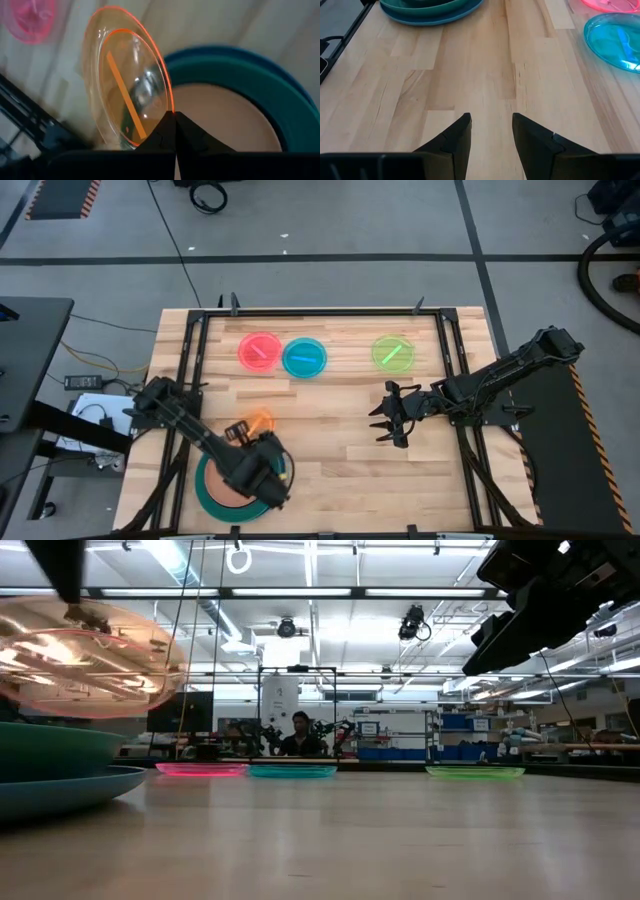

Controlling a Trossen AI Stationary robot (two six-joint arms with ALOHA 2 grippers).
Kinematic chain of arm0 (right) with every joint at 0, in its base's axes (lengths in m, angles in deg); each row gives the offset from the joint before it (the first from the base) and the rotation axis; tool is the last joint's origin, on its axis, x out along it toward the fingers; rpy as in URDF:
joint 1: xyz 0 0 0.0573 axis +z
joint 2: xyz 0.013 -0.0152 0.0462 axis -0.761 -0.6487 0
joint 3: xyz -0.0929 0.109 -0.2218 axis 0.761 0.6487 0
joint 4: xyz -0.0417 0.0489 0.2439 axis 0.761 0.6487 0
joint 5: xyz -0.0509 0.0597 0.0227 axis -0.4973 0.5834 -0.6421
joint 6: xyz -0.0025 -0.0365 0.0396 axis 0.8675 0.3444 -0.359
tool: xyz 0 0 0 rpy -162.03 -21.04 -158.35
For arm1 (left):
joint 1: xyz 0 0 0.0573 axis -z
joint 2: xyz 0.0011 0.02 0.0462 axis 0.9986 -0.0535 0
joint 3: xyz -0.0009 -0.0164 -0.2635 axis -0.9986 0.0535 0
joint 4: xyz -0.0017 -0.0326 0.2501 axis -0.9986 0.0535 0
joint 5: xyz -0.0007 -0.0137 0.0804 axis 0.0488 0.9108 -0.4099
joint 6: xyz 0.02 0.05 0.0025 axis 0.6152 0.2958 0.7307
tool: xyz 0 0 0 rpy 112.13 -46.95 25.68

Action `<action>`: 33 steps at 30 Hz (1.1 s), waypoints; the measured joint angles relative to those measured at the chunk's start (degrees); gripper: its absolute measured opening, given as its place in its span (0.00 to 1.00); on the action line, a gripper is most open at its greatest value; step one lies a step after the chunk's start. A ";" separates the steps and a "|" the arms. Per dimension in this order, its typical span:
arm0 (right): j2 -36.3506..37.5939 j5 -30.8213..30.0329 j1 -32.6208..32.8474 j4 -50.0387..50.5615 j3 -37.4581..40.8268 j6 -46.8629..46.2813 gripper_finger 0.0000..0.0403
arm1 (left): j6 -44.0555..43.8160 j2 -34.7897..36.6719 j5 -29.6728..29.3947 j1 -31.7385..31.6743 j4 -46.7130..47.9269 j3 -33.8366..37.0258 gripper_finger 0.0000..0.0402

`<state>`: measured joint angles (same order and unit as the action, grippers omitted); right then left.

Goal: Stack plastic plates
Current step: Stack the orange plate on top of the light orange plate

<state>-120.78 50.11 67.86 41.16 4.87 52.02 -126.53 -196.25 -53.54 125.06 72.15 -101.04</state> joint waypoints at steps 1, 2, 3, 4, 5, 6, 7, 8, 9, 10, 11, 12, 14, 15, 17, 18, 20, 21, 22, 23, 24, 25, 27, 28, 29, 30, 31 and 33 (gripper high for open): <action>0.00 -0.02 0.00 0.00 0.00 -0.01 0.38 | -0.87 0.00 0.87 0.75 -0.02 0.00 0.00; 0.00 0.00 0.00 0.00 0.00 -0.01 0.38 | -1.46 0.00 1.92 1.50 0.00 0.00 0.00; 0.00 0.00 0.00 0.00 0.00 -0.01 0.38 | -2.25 0.00 3.21 2.25 0.00 -0.02 0.00; 0.00 0.00 0.00 0.00 0.00 -0.01 0.38 | -2.96 0.00 4.39 2.96 0.00 -0.02 0.00; 0.00 0.00 0.00 0.00 0.00 -0.02 0.38 | -3.92 -0.01 5.41 3.71 0.00 -0.02 0.00; 0.00 0.00 0.00 0.00 0.00 -0.01 0.38 | -4.69 0.00 6.26 4.42 0.02 -0.02 0.00; 0.00 -0.01 0.00 0.00 0.00 -0.03 0.38 | -5.57 0.00 7.07 5.13 0.02 -0.02 0.00; 0.00 0.00 0.00 0.00 0.00 -0.02 0.38 | -6.25 0.00 7.83 5.84 0.00 -0.02 0.00; 0.00 -0.01 0.00 0.00 -0.02 -0.01 0.38 | -7.18 0.00 8.57 6.52 0.02 -0.02 0.00; 0.00 0.00 0.00 0.00 0.00 -0.01 0.38 | -8.17 0.00 9.16 7.12 0.01 -0.02 0.00; 0.00 0.00 0.00 0.00 0.00 -0.01 0.38 | -9.03 0.00 9.65 7.72 0.02 -0.02 0.00; 0.00 0.00 0.00 0.00 0.00 -0.01 0.38 | -9.96 0.00 10.12 8.28 -0.02 -0.02 0.00; 0.00 0.00 0.00 0.00 0.00 -0.01 0.38 | -11.44 0.00 10.71 9.29 -0.08 -0.02 0.00; 0.00 -0.03 0.00 0.00 0.00 -0.02 0.38 | -12.04 0.00 10.84 9.72 -0.10 -0.02 0.00; 0.00 -0.21 0.00 0.00 0.00 -0.01 0.38 | -13.30 0.00 11.64 10.42 -0.23 -0.02 0.00; 0.00 -0.24 0.00 0.00 0.00 -0.02 0.38 | -13.88 0.00 12.22 10.67 -0.47 -0.02 0.00; 0.00 -0.26 0.00 0.00 -0.02 -0.03 0.38 | -14.71 0.00 12.58 11.04 -1.16 -0.02 0.00; 0.00 -0.26 0.00 0.00 0.00 -0.03 0.38 | -14.80 0.00 12.59 11.19 -1.86 -0.02 0.00; 0.00 -0.26 0.00 0.00 -0.02 -0.03 0.38 | -14.80 0.00 12.57 11.29 -2.69 -0.02 0.00; 0.00 -0.26 0.00 0.00 0.00 -0.03 0.38 | -14.80 0.00 12.57 11.30 -3.55 -0.02 0.00; 0.00 -0.26 0.00 0.00 -0.01 -0.03 0.38 | -14.80 -0.01 12.57 11.32 -4.53 -0.02 0.00; 0.00 -0.26 0.00 0.00 -0.01 -0.03 0.38 | -14.82 0.00 12.59 11.32 -5.58 -0.02 0.00; 0.00 -0.29 0.00 0.00 0.00 -0.03 0.38 | -14.82 -0.02 12.57 11.30 -7.36 -0.02 0.00; 0.00 -0.30 0.00 0.00 0.00 -0.03 0.38 | -14.82 -0.02 12.57 11.30 -8.01 -0.02 0.01; 0.00 -0.30 0.00 0.00 0.00 -0.03 0.38 | -14.82 -0.02 12.57 11.30 -8.39 -0.02 0.00; -0.02 -0.32 0.00 0.00 0.00 -0.03 0.38 | -14.82 -0.02 12.57 11.30 -8.52 -0.02 0.01; 0.00 -0.33 0.00 0.00 -0.02 -0.03 0.38 | -14.80 -0.02 12.57 11.28 -8.32 -0.02 0.01; 0.00 -0.35 0.00 0.00 0.00 -0.03 0.38 | -14.82 -0.02 12.57 11.21 -7.41 -0.02 0.00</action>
<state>-120.78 49.76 67.86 41.16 4.87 51.99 -141.35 -196.28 -40.97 136.27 64.74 -101.06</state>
